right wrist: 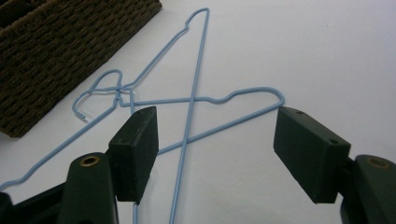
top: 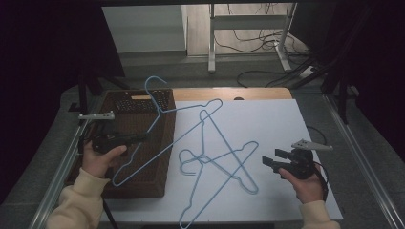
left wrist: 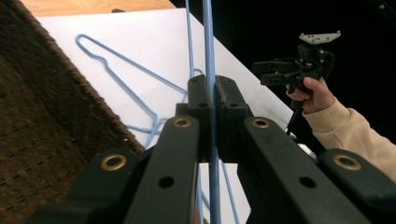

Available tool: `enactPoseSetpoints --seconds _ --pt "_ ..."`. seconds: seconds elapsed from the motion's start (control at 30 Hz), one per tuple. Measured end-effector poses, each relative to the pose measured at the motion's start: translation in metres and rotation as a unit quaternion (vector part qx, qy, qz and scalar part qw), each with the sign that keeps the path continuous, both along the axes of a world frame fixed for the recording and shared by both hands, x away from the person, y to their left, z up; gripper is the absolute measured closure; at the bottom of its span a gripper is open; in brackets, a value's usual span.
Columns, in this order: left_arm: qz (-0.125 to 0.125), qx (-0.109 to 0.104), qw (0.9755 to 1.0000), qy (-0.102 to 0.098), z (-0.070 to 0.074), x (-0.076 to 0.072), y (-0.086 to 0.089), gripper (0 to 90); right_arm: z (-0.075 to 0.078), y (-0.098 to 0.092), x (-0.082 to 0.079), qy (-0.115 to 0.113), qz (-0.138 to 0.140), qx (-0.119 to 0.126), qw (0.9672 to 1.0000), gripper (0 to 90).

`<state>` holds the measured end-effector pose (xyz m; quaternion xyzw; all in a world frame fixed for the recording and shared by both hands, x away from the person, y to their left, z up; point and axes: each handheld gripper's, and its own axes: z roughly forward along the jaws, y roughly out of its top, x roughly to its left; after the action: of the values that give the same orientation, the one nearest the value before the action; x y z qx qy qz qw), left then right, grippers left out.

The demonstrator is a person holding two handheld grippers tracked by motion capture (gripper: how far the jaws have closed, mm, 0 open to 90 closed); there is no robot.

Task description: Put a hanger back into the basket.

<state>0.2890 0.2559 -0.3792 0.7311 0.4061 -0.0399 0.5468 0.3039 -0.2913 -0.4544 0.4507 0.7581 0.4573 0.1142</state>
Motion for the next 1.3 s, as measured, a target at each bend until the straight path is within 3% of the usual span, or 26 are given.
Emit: enactPoseSetpoints --seconds 0.3,0.7,1.03,1.3 --pt "0.025 -0.016 0.9996 -0.001 -0.001 -0.003 0.029 86.8 -0.004 0.003 0.003 0.007 0.008 -0.009 0.9999 31.4" --pt "0.048 -0.017 0.9987 -0.008 -0.001 -0.005 0.055 86.8 -0.004 0.007 0.004 0.008 0.013 -0.011 0.9998 31.3" --pt "0.094 -0.023 0.9953 0.003 -0.016 -0.002 0.093 86.8 -0.005 0.005 0.004 0.012 0.008 -0.012 0.9998 31.2" --pt "0.111 -0.018 0.9936 0.011 -0.023 0.002 0.108 86.8 -0.006 0.006 0.004 0.013 0.007 -0.015 0.9998 30.7"
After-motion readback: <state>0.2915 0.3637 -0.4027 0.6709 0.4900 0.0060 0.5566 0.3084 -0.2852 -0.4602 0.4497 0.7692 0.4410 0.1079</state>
